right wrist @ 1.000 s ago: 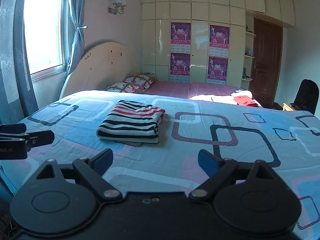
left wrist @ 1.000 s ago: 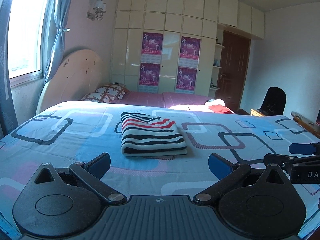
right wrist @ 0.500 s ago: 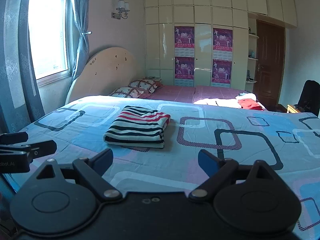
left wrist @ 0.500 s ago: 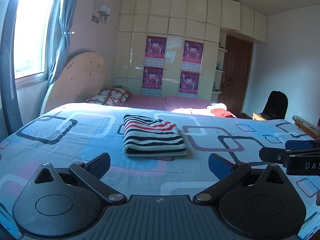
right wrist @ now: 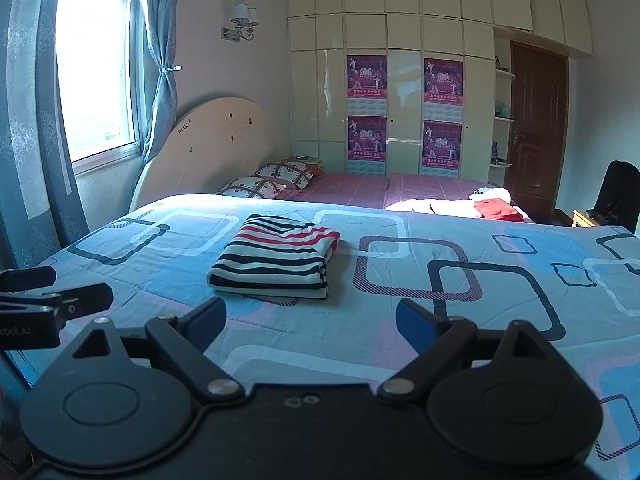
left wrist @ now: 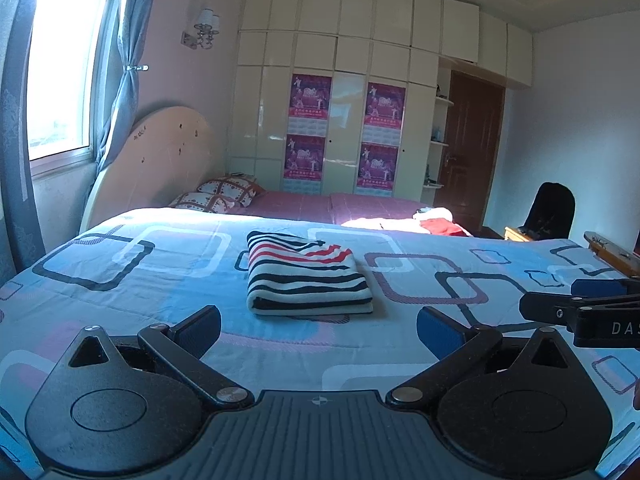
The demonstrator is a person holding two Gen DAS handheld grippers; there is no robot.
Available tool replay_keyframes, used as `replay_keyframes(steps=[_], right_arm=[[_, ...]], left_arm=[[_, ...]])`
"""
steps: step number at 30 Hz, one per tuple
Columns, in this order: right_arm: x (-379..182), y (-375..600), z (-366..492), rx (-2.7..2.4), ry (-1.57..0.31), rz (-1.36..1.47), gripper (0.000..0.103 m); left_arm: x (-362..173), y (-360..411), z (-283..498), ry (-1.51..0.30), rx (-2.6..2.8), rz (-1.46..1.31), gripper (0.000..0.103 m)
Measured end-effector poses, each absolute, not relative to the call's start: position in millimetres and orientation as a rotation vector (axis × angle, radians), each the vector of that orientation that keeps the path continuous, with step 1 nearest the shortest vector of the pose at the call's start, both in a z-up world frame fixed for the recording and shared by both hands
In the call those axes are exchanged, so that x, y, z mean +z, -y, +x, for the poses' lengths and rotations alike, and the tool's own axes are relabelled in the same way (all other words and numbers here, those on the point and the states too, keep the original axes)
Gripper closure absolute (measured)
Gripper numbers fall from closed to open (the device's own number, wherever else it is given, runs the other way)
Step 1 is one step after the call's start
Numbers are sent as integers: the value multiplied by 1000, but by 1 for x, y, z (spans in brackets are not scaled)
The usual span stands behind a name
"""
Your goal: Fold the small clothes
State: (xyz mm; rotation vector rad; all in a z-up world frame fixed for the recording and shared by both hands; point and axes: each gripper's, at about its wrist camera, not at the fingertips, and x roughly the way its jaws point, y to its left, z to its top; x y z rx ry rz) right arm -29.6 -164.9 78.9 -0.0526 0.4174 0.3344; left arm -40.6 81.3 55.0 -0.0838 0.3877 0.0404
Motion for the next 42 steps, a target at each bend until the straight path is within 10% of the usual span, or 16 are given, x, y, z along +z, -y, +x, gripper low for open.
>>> replay_keyframes(steps=[42], right_arm=[[74, 165, -36, 325, -415, -47, 11]], left_arm=[[52, -79, -42, -390, 22, -78, 0]])
